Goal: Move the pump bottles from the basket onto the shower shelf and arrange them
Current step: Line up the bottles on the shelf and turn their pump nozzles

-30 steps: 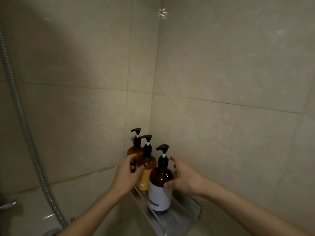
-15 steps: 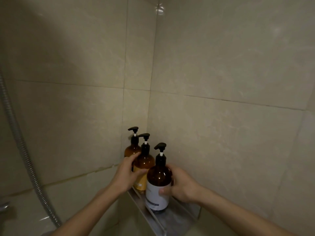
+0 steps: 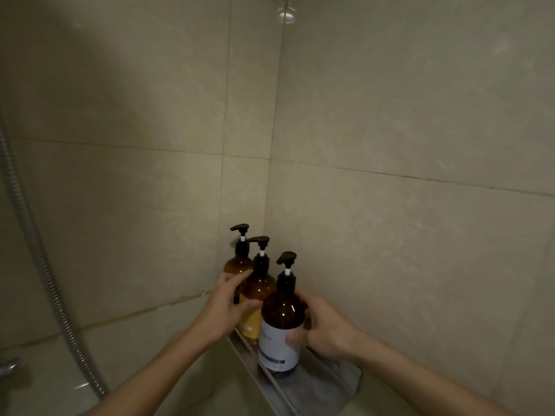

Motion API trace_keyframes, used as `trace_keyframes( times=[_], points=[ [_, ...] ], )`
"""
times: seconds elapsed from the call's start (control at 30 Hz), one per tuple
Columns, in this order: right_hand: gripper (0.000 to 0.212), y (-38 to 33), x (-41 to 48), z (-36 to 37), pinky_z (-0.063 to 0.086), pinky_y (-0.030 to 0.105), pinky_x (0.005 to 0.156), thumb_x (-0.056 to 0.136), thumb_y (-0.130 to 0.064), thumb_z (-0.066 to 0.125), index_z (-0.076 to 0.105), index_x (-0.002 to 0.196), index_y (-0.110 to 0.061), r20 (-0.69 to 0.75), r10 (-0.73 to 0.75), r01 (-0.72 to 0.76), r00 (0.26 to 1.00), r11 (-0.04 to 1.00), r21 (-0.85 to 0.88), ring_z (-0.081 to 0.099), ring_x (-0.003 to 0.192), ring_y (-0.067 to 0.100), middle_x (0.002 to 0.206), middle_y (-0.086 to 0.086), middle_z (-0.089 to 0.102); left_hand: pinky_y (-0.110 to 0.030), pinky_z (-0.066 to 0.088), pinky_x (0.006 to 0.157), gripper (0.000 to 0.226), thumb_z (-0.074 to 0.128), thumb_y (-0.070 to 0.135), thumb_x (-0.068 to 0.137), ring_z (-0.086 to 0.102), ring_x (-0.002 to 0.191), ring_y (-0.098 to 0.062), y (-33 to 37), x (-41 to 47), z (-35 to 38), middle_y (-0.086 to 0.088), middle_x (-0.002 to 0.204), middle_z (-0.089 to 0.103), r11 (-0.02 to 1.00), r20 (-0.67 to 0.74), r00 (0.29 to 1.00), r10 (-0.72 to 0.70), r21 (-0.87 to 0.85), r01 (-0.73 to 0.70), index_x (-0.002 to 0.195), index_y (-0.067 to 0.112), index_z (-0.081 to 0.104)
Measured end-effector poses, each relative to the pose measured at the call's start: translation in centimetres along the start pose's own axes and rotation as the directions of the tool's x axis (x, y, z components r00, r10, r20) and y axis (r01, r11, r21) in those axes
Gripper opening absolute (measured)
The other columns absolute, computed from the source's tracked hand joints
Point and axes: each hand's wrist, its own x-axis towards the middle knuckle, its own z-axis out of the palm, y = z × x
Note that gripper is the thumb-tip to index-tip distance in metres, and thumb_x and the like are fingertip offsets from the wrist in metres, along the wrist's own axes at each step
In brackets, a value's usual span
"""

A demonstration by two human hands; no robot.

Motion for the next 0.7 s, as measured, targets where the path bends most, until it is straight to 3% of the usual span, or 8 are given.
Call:
trace_keyframes(
  times=[0.1, 0.23, 0.3, 0.4, 0.7],
  points=[
    [0.061, 0.0, 0.0, -0.5, 0.035, 0.019, 0.090, 0.076, -0.009, 0.070, 0.042, 0.108, -0.054, 0.061, 0.019, -0.019, 0.998, 1.000, 0.003, 0.045, 0.096, -0.013, 0.103, -0.030, 0.053, -0.035, 0.040, 0.106, 0.064, 0.066, 0.016, 0.084, 0.043, 0.120, -0.017, 0.1, 0.1, -0.1, -0.004, 0.127, 0.040, 1.000, 0.020, 1.000, -0.004, 0.000, 0.004, 0.140, 0.019, 0.037],
    [0.066, -0.1, 0.3, -0.5, 0.036, 0.029, 0.099, 0.072, -0.012, 0.074, 0.041, 0.115, -0.050, 0.104, 0.032, -0.037, 0.994, 0.998, 0.052, 0.044, 0.114, -0.001, 0.118, -0.023, 0.053, -0.032, 0.038, 0.106, 0.064, 0.064, 0.015, 0.085, 0.042, 0.120, -0.017, 0.2, 0.1, 0.0, -0.002, 0.125, 0.038, 1.000, 0.025, 1.000, -0.008, -0.005, 0.009, 0.141, 0.018, 0.035],
    [0.068, -0.1, 0.4, 0.1, 0.040, 0.024, 0.095, 0.067, -0.019, 0.079, 0.040, 0.112, -0.053, 0.065, 0.020, -0.025, 0.998, 0.996, 0.080, 0.047, 0.111, -0.002, 0.116, -0.023, 0.054, -0.030, 0.038, 0.106, 0.063, 0.063, 0.015, 0.085, 0.042, 0.120, -0.017, 0.2, 0.1, 0.2, -0.004, 0.127, 0.038, 1.000, 0.020, 1.000, -0.011, 0.010, 0.011, 0.142, 0.019, 0.034],
    [0.073, 0.2, 0.6, 0.9, 0.043, 0.014, 0.081, 0.064, -0.024, 0.082, 0.041, 0.122, -0.040, -0.016, 0.036, -0.034, 0.999, 0.993, 0.114, 0.051, 0.106, -0.003, 0.113, -0.020, 0.057, -0.031, 0.038, 0.107, 0.064, 0.063, 0.015, 0.086, 0.042, 0.121, -0.017, 0.1, 0.1, 0.3, -0.005, 0.131, 0.038, 1.000, 0.017, 1.000, -0.010, 0.028, 0.010, 0.142, 0.019, 0.034],
    [0.076, 0.9, 0.7, 1.0, 0.044, 0.013, 0.078, 0.058, -0.032, 0.084, 0.039, 0.118, -0.042, -0.052, 0.054, -0.048, 0.997, 0.993, 0.105, 0.053, 0.100, -0.005, 0.109, -0.021, 0.057, -0.024, 0.040, 0.094, 0.064, 0.064, 0.023, 0.085, 0.045, 0.110, -0.014, -0.9, 0.2, 0.5, 0.001, 0.118, 0.038, 0.995, -0.011, 1.000, 0.027, 0.094, -0.026, 0.141, 0.027, 0.033]
  ],
)
